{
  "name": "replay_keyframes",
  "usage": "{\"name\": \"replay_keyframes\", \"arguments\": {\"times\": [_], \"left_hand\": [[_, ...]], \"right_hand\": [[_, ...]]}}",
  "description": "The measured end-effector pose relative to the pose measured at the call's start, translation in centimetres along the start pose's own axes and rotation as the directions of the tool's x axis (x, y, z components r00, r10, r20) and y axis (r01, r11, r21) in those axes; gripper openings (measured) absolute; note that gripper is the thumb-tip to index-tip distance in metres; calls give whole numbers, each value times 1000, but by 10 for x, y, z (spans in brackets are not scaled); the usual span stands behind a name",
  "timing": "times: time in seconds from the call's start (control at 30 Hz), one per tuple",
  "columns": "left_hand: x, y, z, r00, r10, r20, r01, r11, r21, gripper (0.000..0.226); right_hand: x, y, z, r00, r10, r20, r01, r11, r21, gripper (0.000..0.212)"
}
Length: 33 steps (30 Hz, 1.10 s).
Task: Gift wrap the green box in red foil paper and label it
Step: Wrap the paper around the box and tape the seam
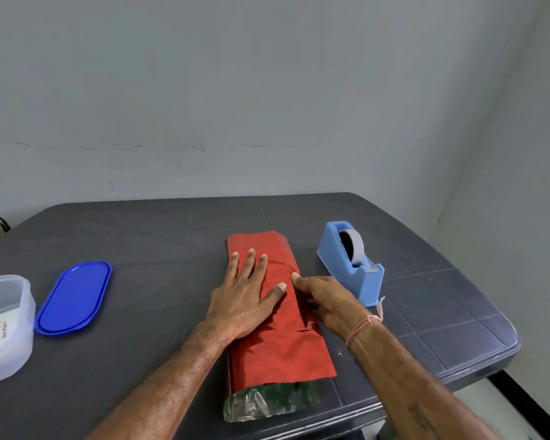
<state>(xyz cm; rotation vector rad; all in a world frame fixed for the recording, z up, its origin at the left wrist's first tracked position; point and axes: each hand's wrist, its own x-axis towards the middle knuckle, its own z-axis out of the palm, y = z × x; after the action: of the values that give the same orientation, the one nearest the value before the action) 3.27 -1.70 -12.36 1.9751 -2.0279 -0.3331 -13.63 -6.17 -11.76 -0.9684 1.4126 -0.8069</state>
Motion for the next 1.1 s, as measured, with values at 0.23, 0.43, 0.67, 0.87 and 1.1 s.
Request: {"name": "replay_keyframes", "arguments": {"times": [0.23,0.43,0.67,0.87,1.1], "left_hand": [[-3,-14,0,999,7,-48,-14,991,-137,80],[-21,-43,1,992,-13,-124,-64,801,-595,78],[4,-135,50,994,96,53,5,449,-893,72],[-29,-77,-17,995,100,14,-23,367,-930,97],[-33,-64,-36,1000,19,18,9,405,-914,96]], "right_hand": [[-13,-18,6,988,80,131,-86,995,42,39],[-26,-52,41,979,-109,171,134,980,-147,24],[-23,-54,86,946,-307,104,317,813,-488,48],[-33,-57,92,948,-300,106,313,824,-473,44],[-34,-55,88,948,-291,128,316,834,-451,41]]}}
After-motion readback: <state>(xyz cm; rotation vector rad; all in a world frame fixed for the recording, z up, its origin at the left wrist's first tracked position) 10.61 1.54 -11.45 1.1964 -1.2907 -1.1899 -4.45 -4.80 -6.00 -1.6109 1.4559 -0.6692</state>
